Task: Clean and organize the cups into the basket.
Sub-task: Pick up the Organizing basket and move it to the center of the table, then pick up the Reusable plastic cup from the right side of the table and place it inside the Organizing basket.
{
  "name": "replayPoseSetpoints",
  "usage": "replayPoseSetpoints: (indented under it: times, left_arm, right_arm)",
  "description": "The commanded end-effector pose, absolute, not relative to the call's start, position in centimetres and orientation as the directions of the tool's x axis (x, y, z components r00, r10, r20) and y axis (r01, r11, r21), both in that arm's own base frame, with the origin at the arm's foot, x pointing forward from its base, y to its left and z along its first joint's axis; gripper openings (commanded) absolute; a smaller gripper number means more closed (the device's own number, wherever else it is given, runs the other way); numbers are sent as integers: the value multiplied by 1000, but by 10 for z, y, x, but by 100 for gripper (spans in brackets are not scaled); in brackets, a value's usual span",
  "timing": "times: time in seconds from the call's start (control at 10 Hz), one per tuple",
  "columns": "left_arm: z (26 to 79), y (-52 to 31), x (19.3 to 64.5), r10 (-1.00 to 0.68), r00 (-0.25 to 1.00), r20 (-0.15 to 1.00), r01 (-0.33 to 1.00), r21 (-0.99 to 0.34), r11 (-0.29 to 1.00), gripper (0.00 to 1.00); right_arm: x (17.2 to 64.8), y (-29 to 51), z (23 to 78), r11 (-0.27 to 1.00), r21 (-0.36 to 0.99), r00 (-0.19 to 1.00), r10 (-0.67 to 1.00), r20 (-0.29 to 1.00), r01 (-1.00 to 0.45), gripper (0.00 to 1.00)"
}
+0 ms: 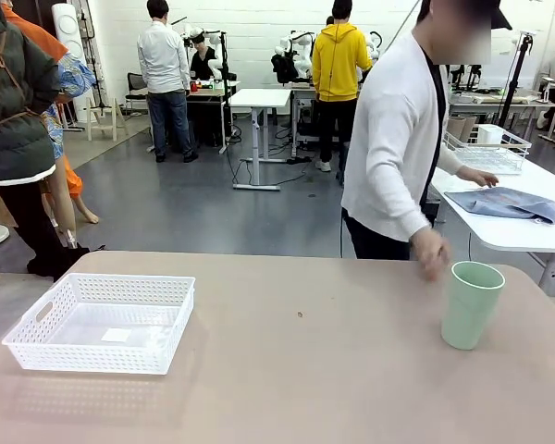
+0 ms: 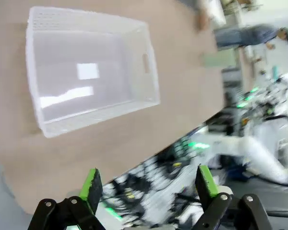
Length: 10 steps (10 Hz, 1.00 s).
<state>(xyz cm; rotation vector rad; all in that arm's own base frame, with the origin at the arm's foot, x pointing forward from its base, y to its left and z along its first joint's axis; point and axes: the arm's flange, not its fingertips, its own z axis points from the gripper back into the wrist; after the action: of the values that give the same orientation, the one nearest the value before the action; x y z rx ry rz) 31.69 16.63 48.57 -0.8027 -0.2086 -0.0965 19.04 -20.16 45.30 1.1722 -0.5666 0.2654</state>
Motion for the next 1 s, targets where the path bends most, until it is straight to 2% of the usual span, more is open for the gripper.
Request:
replayPoseSetpoints:
  times: [0.0, 0.2, 0.5, 0.6, 0.8, 0.9]
  left_arm:
    - [479, 130, 341, -183, 974, 133, 225, -482, 846, 100]
    - [468, 83, 353, -260, 966, 2, 251, -260, 932, 100]
    - [449, 40, 374, -214, 971, -102, 207, -75, 976, 100]
    - [440, 33, 378, -204, 974, -101, 203, -24, 979, 100]
    - [433, 31, 384, -198, 980, -18, 199, 67, 978, 100]
    - [437, 36, 384, -191, 981, 27, 188, 67, 980, 100]
  right_arm:
    - [236, -216, 424, 284, 646, 702, 191, 686, -709, 100]
    - [264, -205, 400, 268, 593, 650, 325, 686, -760, 100]
    - [282, -191, 382, 272, 563, 625, 355, 695, -781, 100]
    - [281, -191, 380, 272, 562, 624, 346, 700, -781, 100]
    - [282, -191, 378, 269, 576, 635, 358, 684, -772, 100]
    - [282, -191, 378, 269, 576, 635, 358, 684, -772, 100]
